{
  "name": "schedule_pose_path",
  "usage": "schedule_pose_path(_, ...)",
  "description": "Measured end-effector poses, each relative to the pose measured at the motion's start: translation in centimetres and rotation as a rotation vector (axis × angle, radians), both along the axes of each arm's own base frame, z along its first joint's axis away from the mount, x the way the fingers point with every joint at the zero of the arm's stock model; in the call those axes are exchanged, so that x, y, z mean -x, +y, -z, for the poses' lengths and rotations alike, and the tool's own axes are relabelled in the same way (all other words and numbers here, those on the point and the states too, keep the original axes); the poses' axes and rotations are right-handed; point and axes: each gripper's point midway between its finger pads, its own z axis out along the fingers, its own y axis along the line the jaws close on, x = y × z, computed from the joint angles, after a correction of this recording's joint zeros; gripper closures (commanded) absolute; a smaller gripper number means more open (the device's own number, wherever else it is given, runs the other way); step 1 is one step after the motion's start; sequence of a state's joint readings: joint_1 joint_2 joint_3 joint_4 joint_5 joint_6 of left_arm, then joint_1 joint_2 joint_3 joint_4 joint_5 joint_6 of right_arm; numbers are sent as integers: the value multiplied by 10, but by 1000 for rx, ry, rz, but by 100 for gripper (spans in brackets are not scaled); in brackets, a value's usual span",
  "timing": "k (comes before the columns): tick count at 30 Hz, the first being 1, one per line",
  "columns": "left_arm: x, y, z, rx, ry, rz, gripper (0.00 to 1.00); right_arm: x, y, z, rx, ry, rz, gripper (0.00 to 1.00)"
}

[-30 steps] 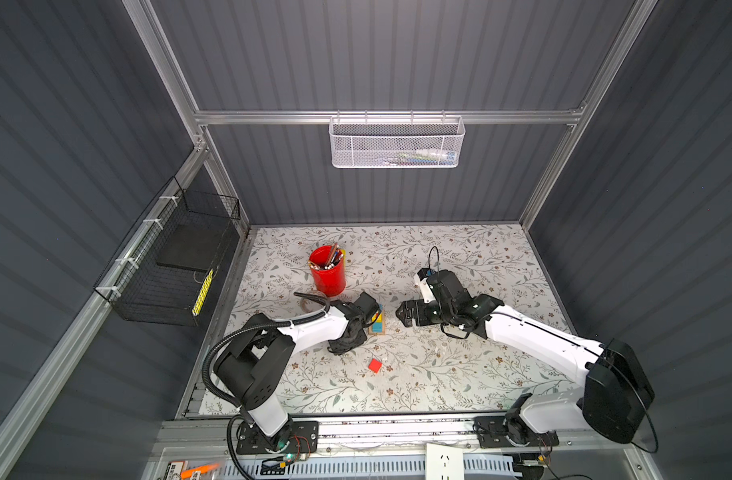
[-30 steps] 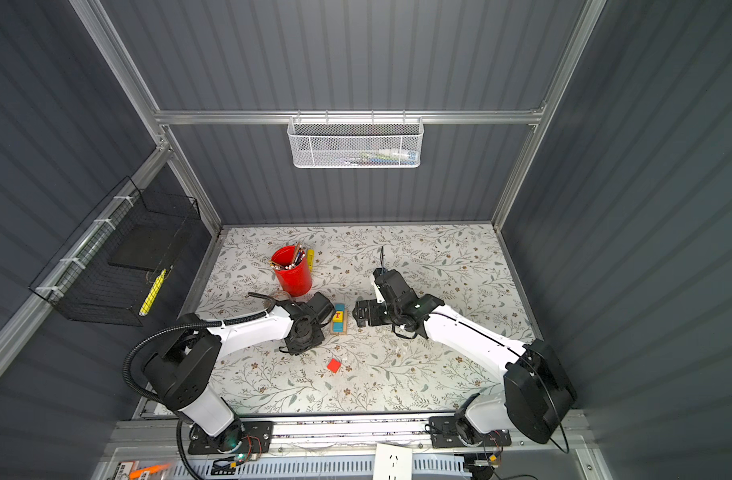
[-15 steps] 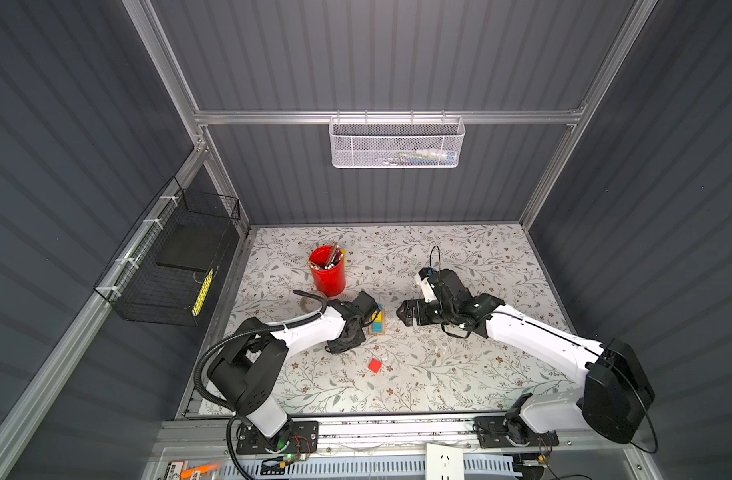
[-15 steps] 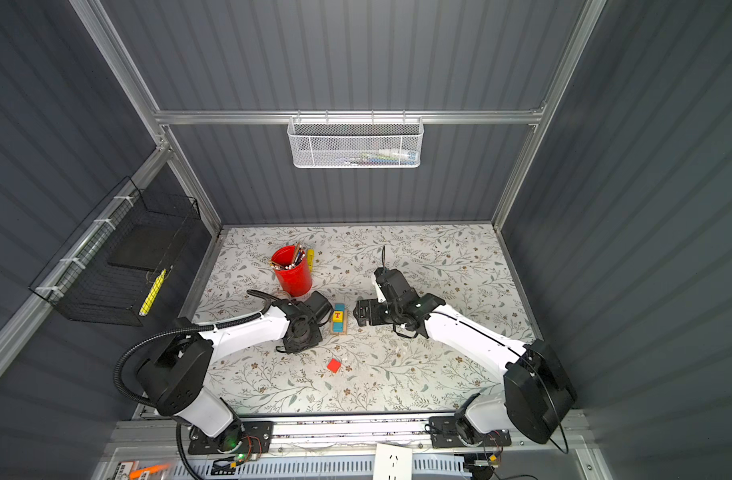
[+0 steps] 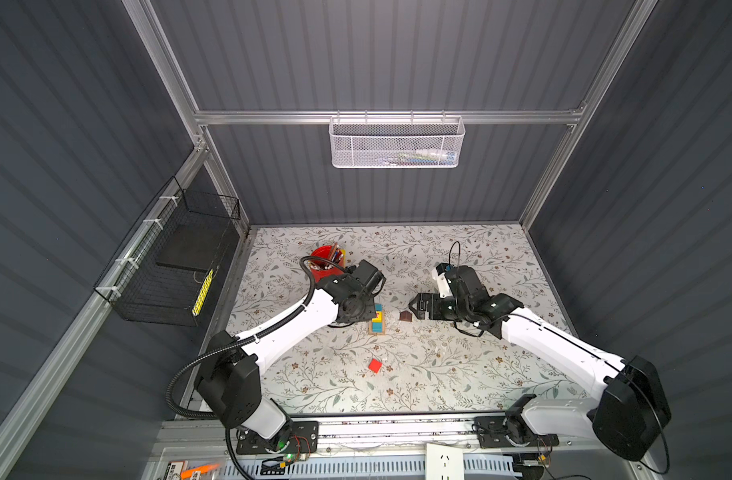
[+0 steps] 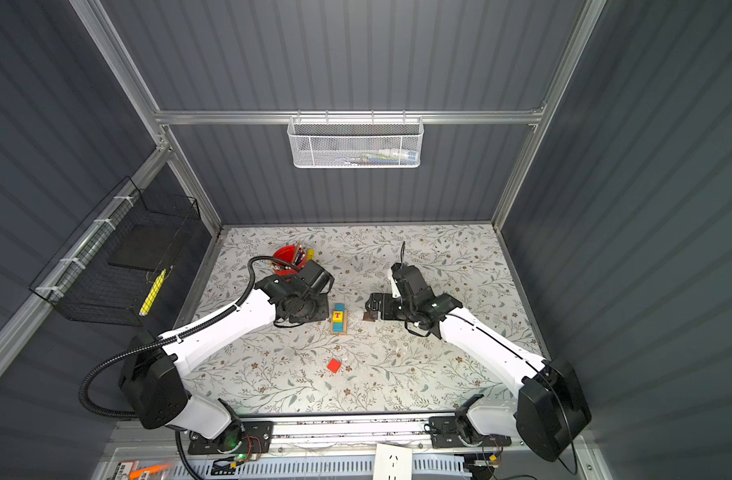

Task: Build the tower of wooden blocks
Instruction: 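Carry the yellow E cube with the left gripper over the teal bar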

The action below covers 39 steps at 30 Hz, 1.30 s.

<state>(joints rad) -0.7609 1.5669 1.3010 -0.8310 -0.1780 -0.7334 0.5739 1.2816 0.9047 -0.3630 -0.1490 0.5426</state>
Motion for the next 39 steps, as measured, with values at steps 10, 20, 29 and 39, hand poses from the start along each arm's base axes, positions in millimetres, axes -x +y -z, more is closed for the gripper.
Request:
schedule_pose_path(10,-14,-36,28,-36,81,170,82,1,-13,11,-7,34,39,1)
schedule_pose_path(20,-17,-39,45,-75,108,202,80,1,-15,13,-18,47,49,1)
schedule_pose_path(29,-22,-40,58,-100,121,197,79,1,-18,16,-22,52,61,1)
schedule_pose_path(39,-23,-42,58,-97,121,198,68,1,-20,18,-26,59,69,1)
